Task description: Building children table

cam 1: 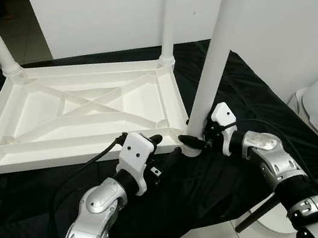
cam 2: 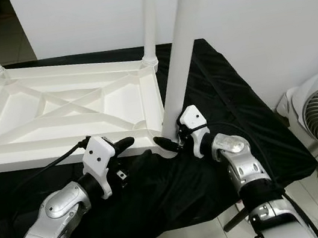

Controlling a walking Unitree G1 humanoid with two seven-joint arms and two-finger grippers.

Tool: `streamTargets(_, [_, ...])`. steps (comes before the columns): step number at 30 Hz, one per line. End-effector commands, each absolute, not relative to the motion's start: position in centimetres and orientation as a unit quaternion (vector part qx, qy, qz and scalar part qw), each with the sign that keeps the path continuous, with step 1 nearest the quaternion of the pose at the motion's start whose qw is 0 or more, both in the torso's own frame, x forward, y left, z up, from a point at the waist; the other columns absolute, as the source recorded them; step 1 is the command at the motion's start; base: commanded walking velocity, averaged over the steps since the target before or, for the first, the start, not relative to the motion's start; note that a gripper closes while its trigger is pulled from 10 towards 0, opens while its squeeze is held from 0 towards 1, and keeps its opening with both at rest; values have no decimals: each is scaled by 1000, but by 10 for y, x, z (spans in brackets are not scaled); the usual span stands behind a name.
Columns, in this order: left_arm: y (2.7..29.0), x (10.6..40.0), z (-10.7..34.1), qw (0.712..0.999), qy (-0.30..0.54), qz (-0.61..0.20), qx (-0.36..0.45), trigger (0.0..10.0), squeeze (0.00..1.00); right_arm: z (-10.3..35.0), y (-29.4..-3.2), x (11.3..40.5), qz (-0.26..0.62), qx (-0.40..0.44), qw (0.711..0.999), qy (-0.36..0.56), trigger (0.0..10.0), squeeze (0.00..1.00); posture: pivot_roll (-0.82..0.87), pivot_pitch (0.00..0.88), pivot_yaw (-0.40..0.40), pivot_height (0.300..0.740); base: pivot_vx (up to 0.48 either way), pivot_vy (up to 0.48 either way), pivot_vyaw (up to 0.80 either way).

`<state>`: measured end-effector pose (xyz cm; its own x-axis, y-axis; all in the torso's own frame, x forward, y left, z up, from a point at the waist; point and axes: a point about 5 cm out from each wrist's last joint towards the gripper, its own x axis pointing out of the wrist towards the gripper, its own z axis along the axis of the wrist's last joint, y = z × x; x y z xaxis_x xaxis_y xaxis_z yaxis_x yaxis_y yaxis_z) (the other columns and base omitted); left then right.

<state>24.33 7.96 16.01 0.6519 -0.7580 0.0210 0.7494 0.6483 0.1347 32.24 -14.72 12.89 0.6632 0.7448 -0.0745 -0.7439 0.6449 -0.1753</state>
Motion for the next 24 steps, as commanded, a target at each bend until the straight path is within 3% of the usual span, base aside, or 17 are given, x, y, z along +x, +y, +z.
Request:
streamTargets(1, [79, 240, 159, 903, -33, -425, 54, 10000, 0, 121, -151, 320, 389, -87, 917, 15, 0, 0, 182, 38, -79, 740, 0, 0, 0])
streamTargets(9, [77, 240, 158, 903, -32, -426, 51, 10000, 0, 119, -147, 312, 255, -47, 966, 14, 0, 0, 172, 44, -88, 740, 0, 0, 0])
streamTargets(24, [74, 238, 156, 902, -31, -429, 45, 10000, 0, 115, -116, 294, 97, -19, 995, 13, 0, 0, 163, 39, -97, 740, 0, 0, 0])
